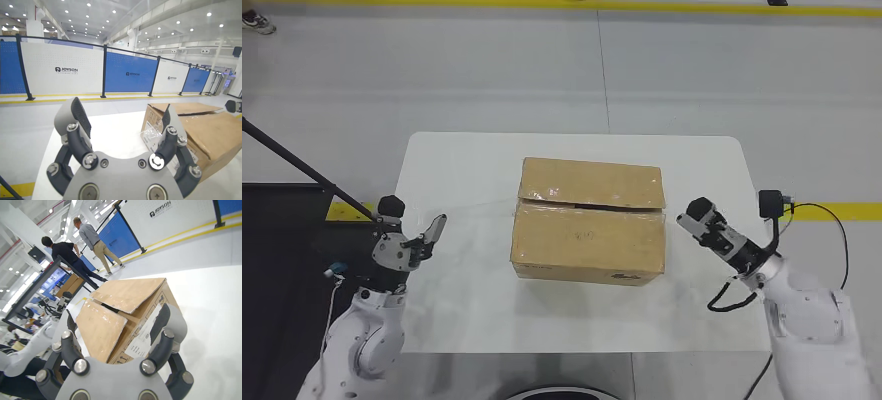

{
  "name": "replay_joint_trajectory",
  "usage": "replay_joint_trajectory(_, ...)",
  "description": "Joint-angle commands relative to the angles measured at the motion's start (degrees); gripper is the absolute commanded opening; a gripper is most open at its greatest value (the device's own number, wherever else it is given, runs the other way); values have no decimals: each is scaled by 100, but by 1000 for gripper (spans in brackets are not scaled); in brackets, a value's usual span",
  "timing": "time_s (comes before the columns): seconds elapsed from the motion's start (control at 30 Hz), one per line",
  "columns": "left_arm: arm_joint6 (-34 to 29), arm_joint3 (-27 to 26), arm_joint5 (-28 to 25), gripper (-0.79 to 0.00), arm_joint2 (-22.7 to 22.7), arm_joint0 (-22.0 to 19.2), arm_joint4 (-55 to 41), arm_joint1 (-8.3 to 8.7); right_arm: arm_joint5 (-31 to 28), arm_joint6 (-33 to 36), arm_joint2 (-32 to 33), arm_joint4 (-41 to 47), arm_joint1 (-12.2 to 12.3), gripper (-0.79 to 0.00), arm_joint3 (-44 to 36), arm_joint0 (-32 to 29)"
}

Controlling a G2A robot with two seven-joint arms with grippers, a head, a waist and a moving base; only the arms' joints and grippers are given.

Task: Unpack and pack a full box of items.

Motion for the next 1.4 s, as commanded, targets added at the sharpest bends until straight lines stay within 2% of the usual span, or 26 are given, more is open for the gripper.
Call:
replay_joint_trajectory(0.0, -101, 0, -49, 0, -26, -15, -172, -3, 149, 663, -16, 494, 44, 0, 158, 151)
replay_joint_trajectory(0.17, -248, 12, -137, 0, -49, -28, -503, -16, 250, 1216, -130, 1263, 91, 0, 418, 331)
replay_joint_trajectory(0.37, -287, 8, -177, 0, -69, -24, -520, -18, 439, 1544, -376, 1663, 122, 0, 659, 541)
replay_joint_trajectory(0.7, -396, -31, -178, 0, -60, -42, -610, -28, 378, 1958, -647, 2730, 147, 0, 961, 790)
replay_joint_trajectory(0.87, -451, -70, -346, 0, -44, -41, -590, -30, 305, 2347, -651, 3404, 174, 0, 1021, 836)
replay_joint_trajectory(1.03, -469, -143, -736, 0, 22, -58, -616, -26, 181, 3066, -603, 4207, 218, 0, 874, 751)
replay_joint_trajectory(1.23, -510, -215, -1403, 0, 104, -99, -365, 1, 712, 3599, -501, 4820, 320, 0, 227, 519)
replay_joint_trajectory(1.37, -578, -242, -1860, 0, 165, -124, -45, 29, 1086, 3974, -407, 4898, 406, 0, -178, 342)
